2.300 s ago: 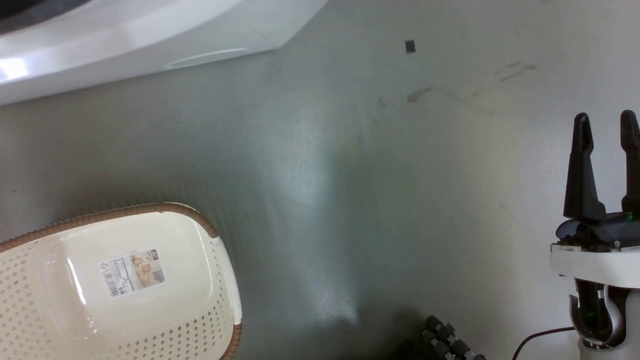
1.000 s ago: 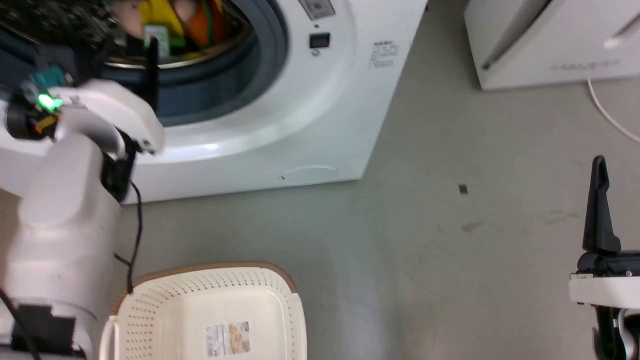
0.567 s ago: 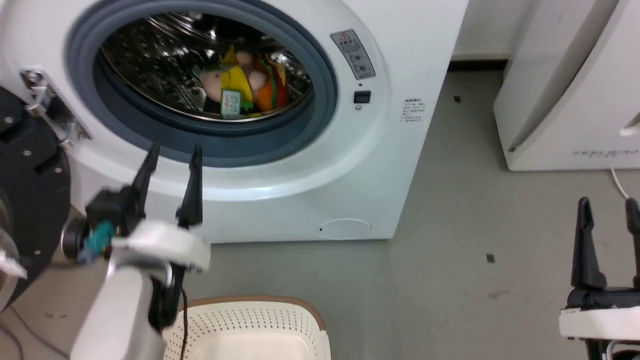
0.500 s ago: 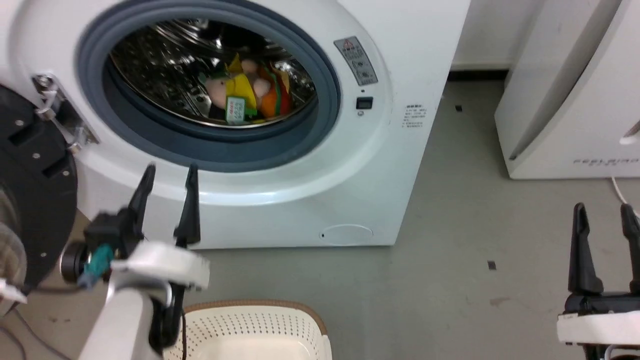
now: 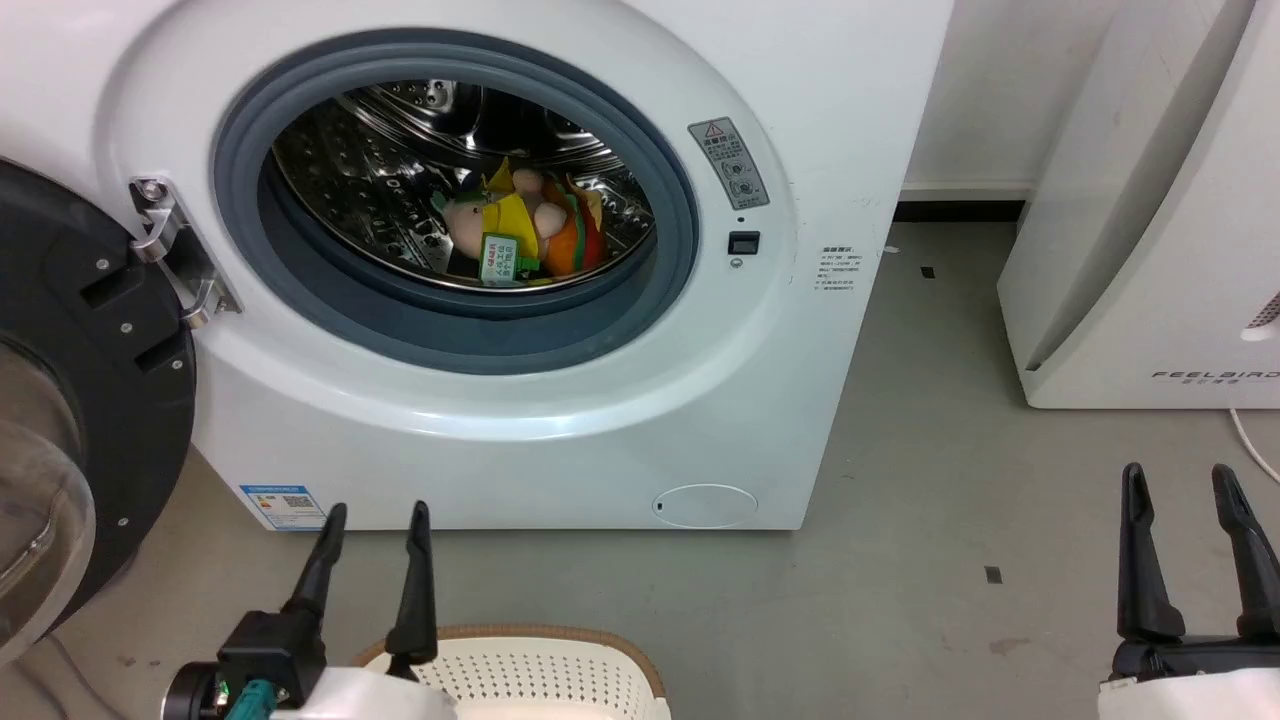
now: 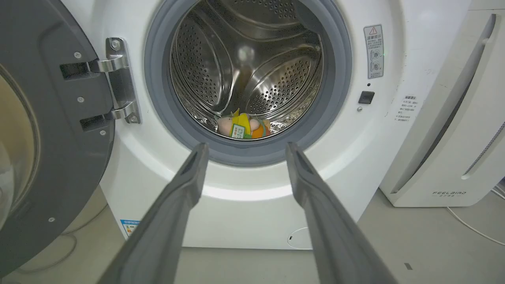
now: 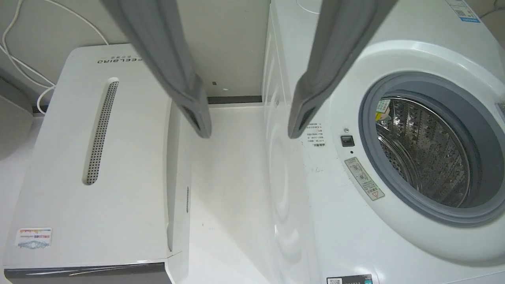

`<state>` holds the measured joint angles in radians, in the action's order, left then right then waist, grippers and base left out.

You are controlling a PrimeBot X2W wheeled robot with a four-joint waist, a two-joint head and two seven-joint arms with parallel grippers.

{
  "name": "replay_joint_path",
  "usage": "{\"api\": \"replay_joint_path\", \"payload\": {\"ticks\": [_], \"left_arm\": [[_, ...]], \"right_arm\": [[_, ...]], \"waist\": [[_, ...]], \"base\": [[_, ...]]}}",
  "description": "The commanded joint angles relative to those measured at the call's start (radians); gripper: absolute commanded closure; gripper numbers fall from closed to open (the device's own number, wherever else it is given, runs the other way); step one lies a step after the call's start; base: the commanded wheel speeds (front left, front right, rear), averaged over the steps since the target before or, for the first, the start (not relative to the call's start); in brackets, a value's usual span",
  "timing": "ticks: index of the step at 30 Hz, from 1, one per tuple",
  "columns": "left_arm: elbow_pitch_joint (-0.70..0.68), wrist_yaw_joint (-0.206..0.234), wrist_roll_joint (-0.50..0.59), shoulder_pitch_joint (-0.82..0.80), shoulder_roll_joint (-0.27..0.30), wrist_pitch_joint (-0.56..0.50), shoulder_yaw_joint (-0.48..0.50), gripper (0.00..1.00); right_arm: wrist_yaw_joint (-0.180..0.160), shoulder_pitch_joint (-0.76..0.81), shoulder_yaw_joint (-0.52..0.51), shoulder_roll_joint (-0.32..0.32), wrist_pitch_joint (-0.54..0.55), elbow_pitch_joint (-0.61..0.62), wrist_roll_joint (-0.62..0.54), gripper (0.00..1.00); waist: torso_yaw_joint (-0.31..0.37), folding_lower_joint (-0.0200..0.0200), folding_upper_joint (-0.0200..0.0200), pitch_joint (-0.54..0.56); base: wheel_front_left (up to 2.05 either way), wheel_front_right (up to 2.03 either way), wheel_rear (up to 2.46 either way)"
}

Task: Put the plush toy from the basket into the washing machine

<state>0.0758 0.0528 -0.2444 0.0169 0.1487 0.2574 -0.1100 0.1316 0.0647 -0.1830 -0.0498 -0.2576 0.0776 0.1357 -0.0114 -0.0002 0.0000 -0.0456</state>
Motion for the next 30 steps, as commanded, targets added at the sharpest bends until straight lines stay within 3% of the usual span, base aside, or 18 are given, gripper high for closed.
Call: {"api": "replay_joint_path", "payload": {"ticks": [1, 8, 9, 30], "left_arm": [[-0.006, 0.001, 0.01, 0.012, -0.004, 0.004, 0.004, 0.0], [-0.015, -0.009, 0.045, 0.029, -0.027, 0.004, 0.014, 0.0], [-0.009, -0.005, 0.042, 0.021, -0.026, 0.0, 0.01, 1.0], [-0.019, -0.011, 0.071, 0.015, -0.037, -0.041, 0.023, 1.0]], "right_arm": [[-0.001, 0.016, 0.003, 0.0, -0.004, -0.001, 0.005, 0.0], [-0.001, 0.023, 0.009, 0.0, -0.004, -0.004, 0.007, 0.0], [0.0, 0.012, 0.008, 0.0, 0.0, -0.002, 0.006, 1.0], [0.0, 0.0, 0.034, 0.0, 0.04, -0.013, -0.016, 1.0]], "waist": [[-0.002, 0.0002, 0.0, 0.002], [-0.008, 0.0002, 0.0, 0.006], [-0.008, 0.0002, 0.0, 0.006], [-0.005, 0.0002, 0.0, 0.012]], "base": [[0.0, 0.0, 0.0], [0.0, 0.0, 0.0], [0.0, 0.0, 0.0], [0.0, 0.0, 0.0]]}}
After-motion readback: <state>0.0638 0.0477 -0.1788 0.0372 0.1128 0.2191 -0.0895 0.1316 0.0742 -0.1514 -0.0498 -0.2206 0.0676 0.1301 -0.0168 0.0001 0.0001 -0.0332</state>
